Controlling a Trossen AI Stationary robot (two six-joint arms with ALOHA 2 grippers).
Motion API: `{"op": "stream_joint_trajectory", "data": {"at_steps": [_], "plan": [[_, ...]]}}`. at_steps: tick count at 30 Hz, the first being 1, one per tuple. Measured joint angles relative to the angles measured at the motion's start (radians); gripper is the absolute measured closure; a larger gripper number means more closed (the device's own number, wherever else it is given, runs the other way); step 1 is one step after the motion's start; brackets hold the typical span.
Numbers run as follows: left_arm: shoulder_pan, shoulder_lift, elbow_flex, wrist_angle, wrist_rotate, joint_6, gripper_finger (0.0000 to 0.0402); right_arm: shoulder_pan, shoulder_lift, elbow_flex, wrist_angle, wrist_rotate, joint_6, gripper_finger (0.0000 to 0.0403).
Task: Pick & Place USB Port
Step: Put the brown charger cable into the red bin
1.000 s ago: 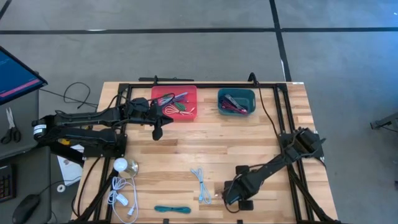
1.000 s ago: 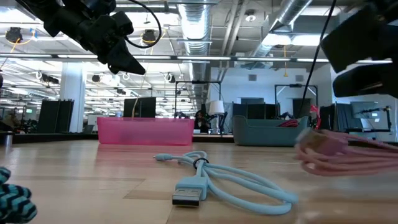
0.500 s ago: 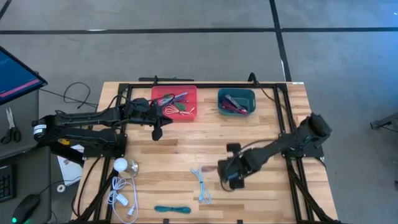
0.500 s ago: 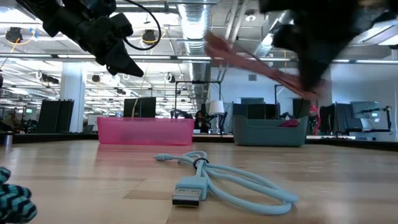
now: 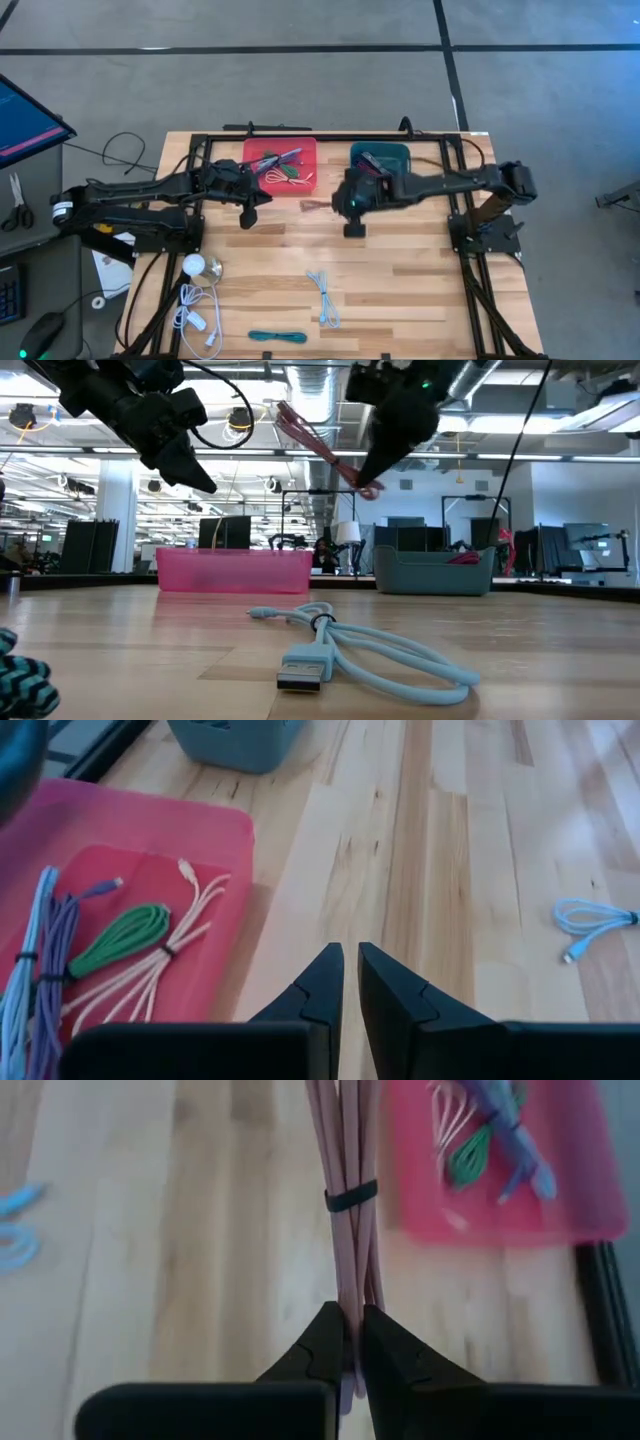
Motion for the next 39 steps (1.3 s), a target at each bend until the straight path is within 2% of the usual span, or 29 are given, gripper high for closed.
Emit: {"op": "stream_joint_trajectory", "data": {"at_steps": [6,10,16,19,25,34,39], "plan": [[0.0,-0.041,0.0,-0.001,0.001,0.0,0.0367,-0.15,0.001,0.0,0.198,-0.127,-0.074,0.0392],[-0.003,-0.076,0.0,-0.003,0.006,0.0,0.0367,-0.222,0.005,0.0,0.3,-0.174,-0.083,0.0392],[-0.016,-0.122,0.0,-0.005,0.007,0.0,0.0367,-0.275,0.115,0.014,0.468,-0.252,-0.074,0.0392],[-0.021,-0.135,0.0,-0.004,0.008,0.0,0.0367,-0.288,0.196,0.062,0.482,-0.26,-0.059,0.0392],[-0.031,-0.141,0.0,-0.003,0.013,0.0,0.0367,-0.315,0.355,0.242,0.437,-0.26,-0.036,0.0392],[-0.037,-0.142,0.0,-0.004,0.016,0.0,0.0367,-0.355,0.55,0.551,0.175,-0.264,-0.029,0.0392],[-0.037,-0.142,0.0,-0.004,0.016,0.0,0.0367,-0.359,0.631,0.65,0.042,-0.27,-0.03,0.0392]]}}
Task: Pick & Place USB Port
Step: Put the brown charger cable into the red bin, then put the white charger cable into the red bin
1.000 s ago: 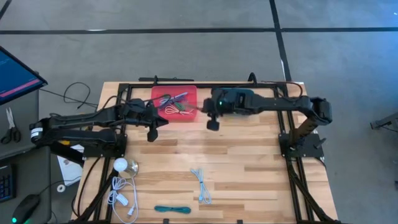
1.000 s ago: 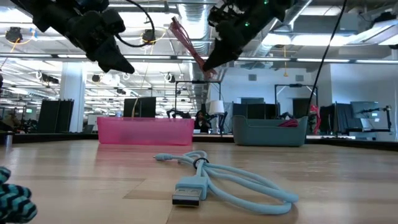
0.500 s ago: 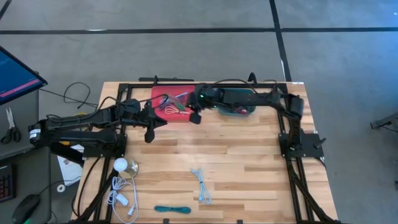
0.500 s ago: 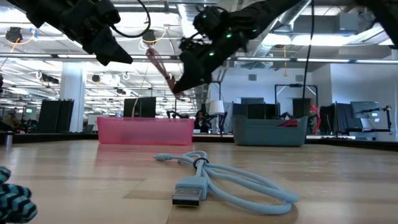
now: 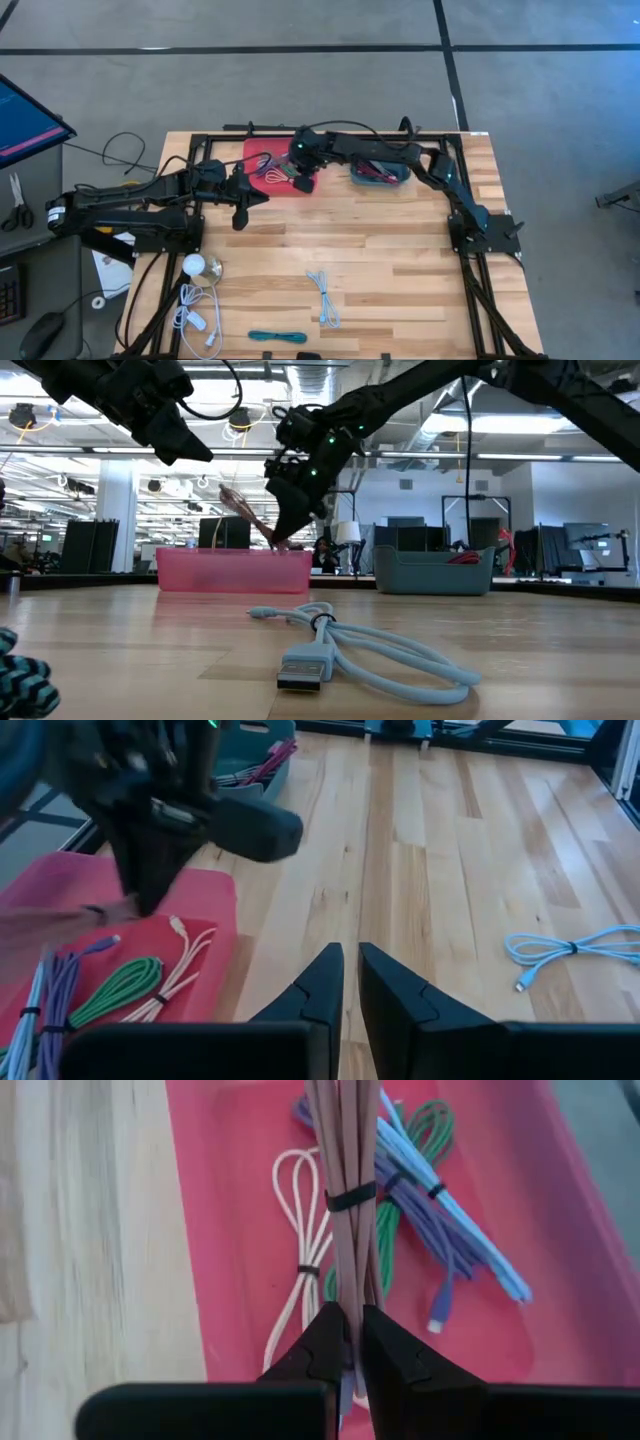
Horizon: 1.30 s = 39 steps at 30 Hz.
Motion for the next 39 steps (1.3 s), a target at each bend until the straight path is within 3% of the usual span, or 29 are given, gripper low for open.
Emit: {"op": "stream_joint_trajectory", "data": {"at_steps": [14,21,26,32,39], "plan": [[-0.002,0.0,0.0,0.0,0.0,0.0,0.0367,-0.004,0.07,0.05,-0.072,-0.014,-0.003,0.0389],[-0.002,0.0,0.0,0.0,0.0,0.0,0.0367,0.003,0.07,0.05,-0.06,-0.031,0.0,0.031],[-0.002,0.0,0.0,0.0,0.0,0.0,0.0367,0.013,0.065,0.049,-0.054,-0.037,-0.015,0.0279],[-0.002,0.0,0.0,0.0,0.0,0.0,0.0367,0.025,-0.037,0.051,-0.099,-0.042,-0.081,0.0274],[-0.002,0.0,0.0,0.0,0.0,0.0,0.0367,0.085,-0.194,0.049,-0.313,-0.134,-0.161,0.0297]]}}
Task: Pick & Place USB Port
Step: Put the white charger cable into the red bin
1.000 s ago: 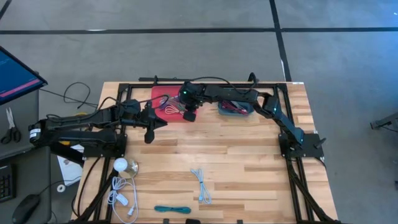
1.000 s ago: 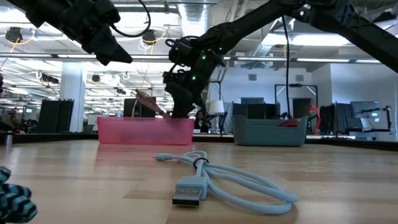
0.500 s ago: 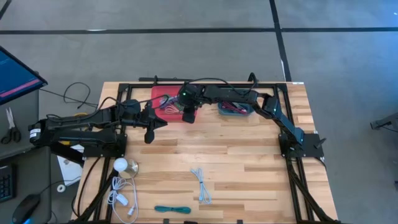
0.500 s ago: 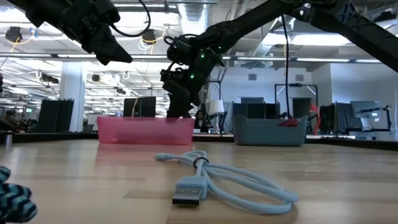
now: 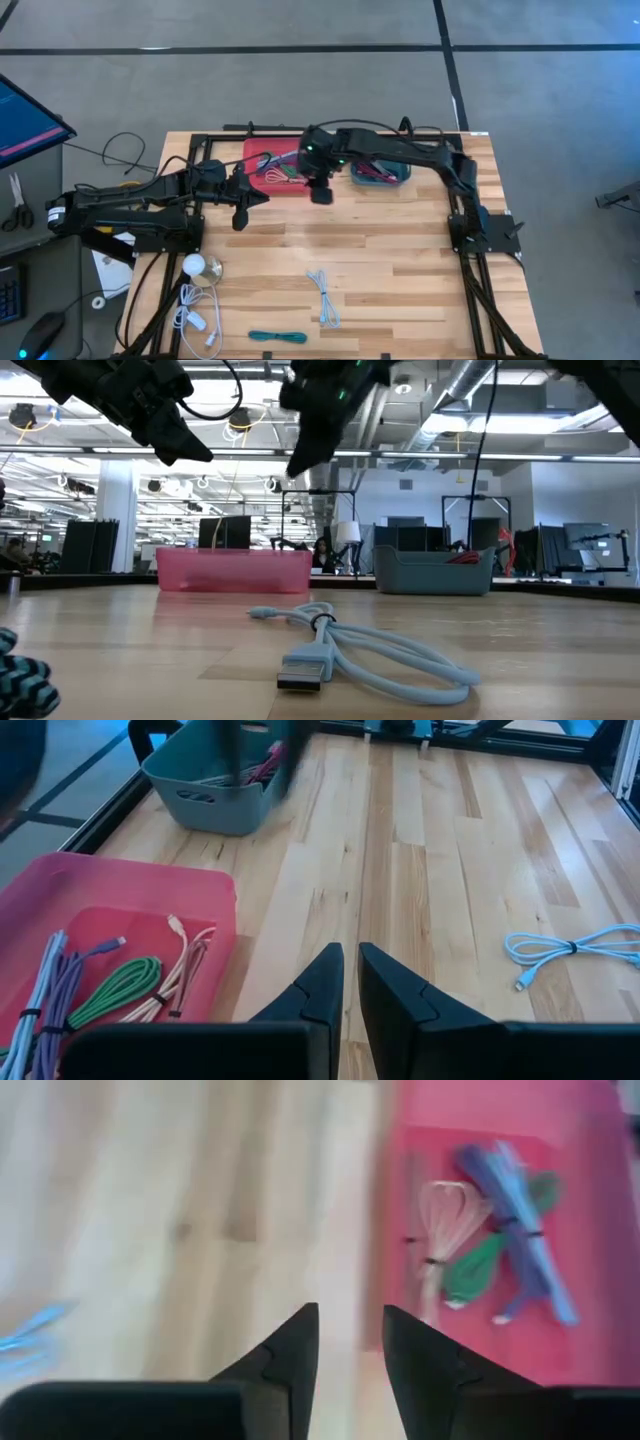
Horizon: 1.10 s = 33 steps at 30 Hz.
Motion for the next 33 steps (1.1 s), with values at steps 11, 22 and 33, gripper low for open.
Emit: {"op": "stream_joint_trajectory", "data": {"at_steps": [11,22,33], "plan": [[0.0,0.0,0.0,-0.002,0.0,0.003,0.0367,0.152,-0.119,0.0,-0.287,-0.046,0.009,0.0317],[0.0,0.0,0.0,-0.008,0.0,0.003,0.0367,0.301,-0.117,-0.13,-0.302,-0.047,0.058,0.0317],[0.0,0.0,0.0,-0.008,0.0,0.003,0.0367,0.306,-0.116,-0.449,-0.106,-0.063,0.246,0.0317]]}}
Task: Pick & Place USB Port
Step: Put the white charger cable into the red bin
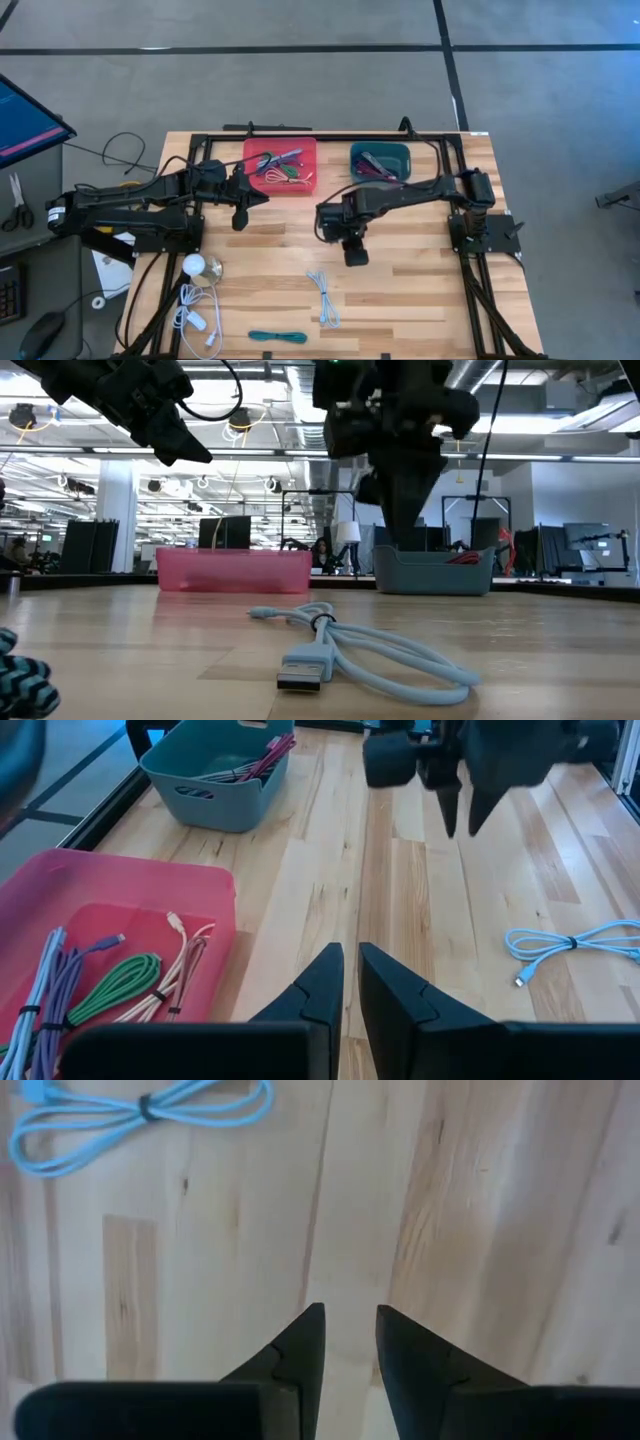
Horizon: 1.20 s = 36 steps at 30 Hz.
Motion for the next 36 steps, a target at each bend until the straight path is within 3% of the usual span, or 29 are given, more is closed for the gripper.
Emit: {"op": "stream_joint_trajectory", "data": {"at_steps": [11,17,26,31,36], "plan": [[0.0,0.0,0.0,0.0,0.0,0.0,0.0367,0.069,0.0,-0.078,0.1,0.001,0.282,0.0317],[0.0,0.0,0.0,-0.001,0.0,0.0,0.0367,0.112,0.0,-0.078,0.222,0.075,0.522,0.0317],[0.0,0.0,0.0,-0.001,0.0,-0.003,0.0367,0.121,0.0,-0.078,0.429,-0.179,0.573,0.0317],[0.0,0.0,0.0,0.0,0.0,-0.026,0.0367,0.13,0.013,-0.076,0.6,-0.149,0.856,0.0317],[0.0,0.0,0.0,0.0,0.0,-0.074,0.0367,0.143,0.015,-0.077,0.537,-0.003,1.044,0.031]]}}
